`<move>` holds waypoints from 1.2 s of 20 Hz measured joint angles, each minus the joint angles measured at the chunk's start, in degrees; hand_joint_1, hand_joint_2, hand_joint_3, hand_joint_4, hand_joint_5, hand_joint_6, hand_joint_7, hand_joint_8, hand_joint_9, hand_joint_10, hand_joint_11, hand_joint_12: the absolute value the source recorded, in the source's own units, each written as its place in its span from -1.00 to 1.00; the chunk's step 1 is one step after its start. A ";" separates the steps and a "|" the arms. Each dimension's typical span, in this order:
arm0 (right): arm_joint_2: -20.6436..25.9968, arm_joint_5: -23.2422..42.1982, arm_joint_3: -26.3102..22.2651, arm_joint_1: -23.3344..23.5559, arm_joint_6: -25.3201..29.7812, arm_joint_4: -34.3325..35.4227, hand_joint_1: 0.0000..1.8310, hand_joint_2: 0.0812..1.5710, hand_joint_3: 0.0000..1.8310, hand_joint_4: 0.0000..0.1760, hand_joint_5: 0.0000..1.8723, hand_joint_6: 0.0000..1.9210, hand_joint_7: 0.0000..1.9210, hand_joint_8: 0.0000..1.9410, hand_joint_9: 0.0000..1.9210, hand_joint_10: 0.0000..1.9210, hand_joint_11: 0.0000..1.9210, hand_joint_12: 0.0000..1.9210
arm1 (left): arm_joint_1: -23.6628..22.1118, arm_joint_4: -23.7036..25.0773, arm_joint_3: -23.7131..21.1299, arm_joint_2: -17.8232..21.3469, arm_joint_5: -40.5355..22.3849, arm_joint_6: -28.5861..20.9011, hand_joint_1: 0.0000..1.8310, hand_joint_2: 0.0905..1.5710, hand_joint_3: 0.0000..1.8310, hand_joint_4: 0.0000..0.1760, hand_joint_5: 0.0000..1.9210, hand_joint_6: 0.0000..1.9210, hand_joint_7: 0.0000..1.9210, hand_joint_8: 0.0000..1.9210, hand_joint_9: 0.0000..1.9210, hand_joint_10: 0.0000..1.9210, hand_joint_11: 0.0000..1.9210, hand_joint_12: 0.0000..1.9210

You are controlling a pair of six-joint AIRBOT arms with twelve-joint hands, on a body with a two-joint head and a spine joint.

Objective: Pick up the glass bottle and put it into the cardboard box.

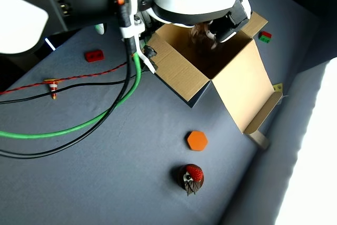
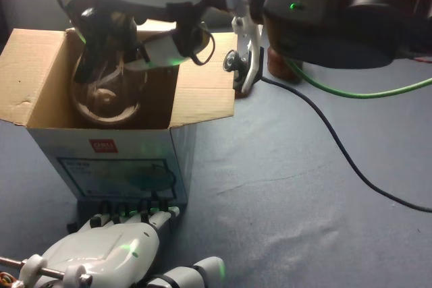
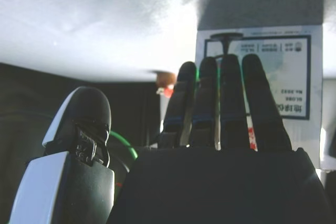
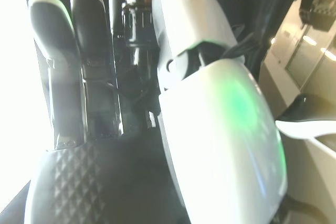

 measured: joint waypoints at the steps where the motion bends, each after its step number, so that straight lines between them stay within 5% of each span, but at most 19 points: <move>1: -0.24 -0.81 0.00 0.02 -0.04 0.04 0.48 0.47 -1.00 -1.00 -0.26 0.50 -0.02 0.02 -0.11 0.35 -0.19 0.52 | 0.02 0.02 0.00 -0.02 0.00 0.00 -1.00 0.58 -1.00 -1.00 -0.87 -1.00 -0.85 -1.00 -0.86 -1.00 -1.00 -0.66; 15: 0.90 -2.95 -1.84 -0.70 -5.70 4.52 0.48 0.48 -1.00 -1.00 -0.29 0.54 -0.03 0.03 -0.12 0.35 -0.22 0.51 | 0.09 0.04 0.00 -0.02 0.42 -0.22 -1.00 0.58 -1.00 -1.00 -0.87 -1.00 -0.85 -1.00 -0.86 -1.00 -1.00 -0.65; 18: 1.03 -2.99 -2.45 -0.70 -5.86 4.52 0.44 0.57 -1.00 -1.00 -0.38 0.67 -0.25 0.27 -0.23 0.53 -0.43 0.57 | 0.09 0.04 0.00 0.00 0.39 -0.22 -1.00 0.58 -1.00 -1.00 -0.87 -1.00 -0.85 -1.00 -0.86 -1.00 -1.00 -0.65; 20: 1.64 -4.07 -3.06 -0.42 -5.88 4.52 0.15 0.65 -1.00 -1.00 -0.35 0.59 -0.34 -0.31 -0.43 -0.01 -0.70 0.61 | 0.09 0.00 0.15 0.00 0.44 -0.24 -1.00 0.58 -1.00 -1.00 -0.87 -1.00 -0.84 -1.00 -0.86 -1.00 -1.00 -0.65; 21: 2.05 -4.28 -3.32 -0.33 -5.88 4.52 0.11 0.51 -1.00 -1.00 -0.60 0.07 -0.40 -0.48 -0.51 -0.14 -0.79 0.60 | 0.09 0.04 0.24 0.00 0.33 -0.22 -1.00 0.58 -1.00 -1.00 -0.87 -1.00 -0.84 -1.00 -0.86 -1.00 -1.00 -0.65; 22: 2.45 -4.68 -3.63 -0.22 -5.95 4.50 0.05 0.45 -1.00 -1.00 -0.66 -0.20 -0.42 -0.66 -0.57 -0.27 -0.88 0.59 | 0.09 0.07 0.26 0.00 0.26 -0.24 -1.00 0.58 -1.00 -1.00 -0.87 -1.00 -0.84 -1.00 -0.86 -1.00 -1.00 -0.65; 24: 2.89 -5.11 -3.98 0.02 -6.10 4.52 -0.04 0.39 -1.00 -1.00 -0.76 -0.48 -0.50 -0.90 -0.68 -0.48 -1.00 0.50 | 0.09 0.11 0.24 0.00 0.37 -0.22 -1.00 0.58 -1.00 -1.00 -0.87 -1.00 -0.84 -1.00 -0.86 -1.00 -1.00 -0.65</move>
